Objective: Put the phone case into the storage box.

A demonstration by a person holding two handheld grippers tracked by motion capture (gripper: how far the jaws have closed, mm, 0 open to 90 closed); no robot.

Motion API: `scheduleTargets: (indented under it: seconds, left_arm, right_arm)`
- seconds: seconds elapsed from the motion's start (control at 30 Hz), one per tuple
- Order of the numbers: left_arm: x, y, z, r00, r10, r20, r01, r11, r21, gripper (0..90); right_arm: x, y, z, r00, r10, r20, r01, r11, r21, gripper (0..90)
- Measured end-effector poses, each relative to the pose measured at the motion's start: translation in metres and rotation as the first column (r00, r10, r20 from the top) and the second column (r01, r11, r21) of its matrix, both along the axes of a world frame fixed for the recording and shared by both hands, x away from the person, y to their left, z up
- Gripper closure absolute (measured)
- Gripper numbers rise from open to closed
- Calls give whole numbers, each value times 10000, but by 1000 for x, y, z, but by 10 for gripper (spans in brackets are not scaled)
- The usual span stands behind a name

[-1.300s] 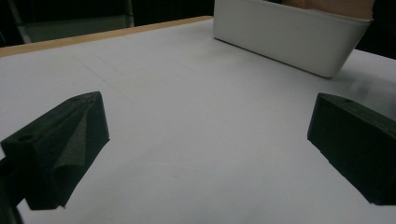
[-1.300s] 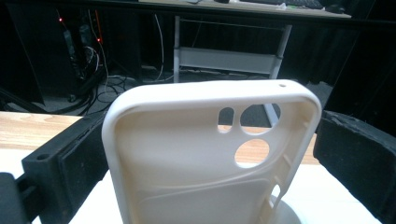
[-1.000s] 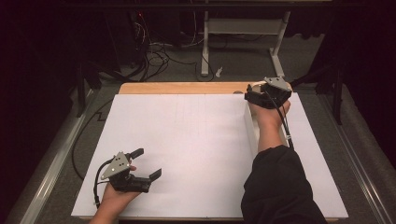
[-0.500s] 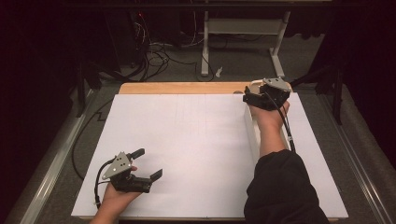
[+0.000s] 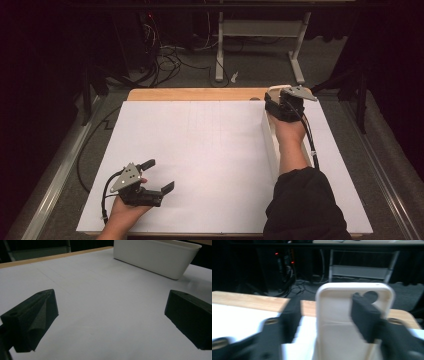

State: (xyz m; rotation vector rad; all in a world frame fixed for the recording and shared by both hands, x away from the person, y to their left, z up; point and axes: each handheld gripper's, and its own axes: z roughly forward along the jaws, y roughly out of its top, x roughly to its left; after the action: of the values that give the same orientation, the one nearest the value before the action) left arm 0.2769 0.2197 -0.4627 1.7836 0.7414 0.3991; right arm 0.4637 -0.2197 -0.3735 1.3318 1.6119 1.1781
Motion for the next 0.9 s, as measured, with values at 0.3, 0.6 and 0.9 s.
scheduleTargets:
  seconds: [0.3,0.6,0.9]
  left_arm:
    - [0,1,0,10000,13,12,-13,10000,-3,2]
    - [0,2,1,10000,28,23,-28,10000,-15,2]
    - [0,3,1,10000,86,27,-85,9999,-79,2]
  right_arm:
    - [7,10,-9,9948,876,-516,-897,9951,-406,900]
    - [16,15,-15,9877,1056,-1156,-1155,9898,-829,900]
    - [23,20,-19,9870,891,-1341,-1037,9889,-1063,900]
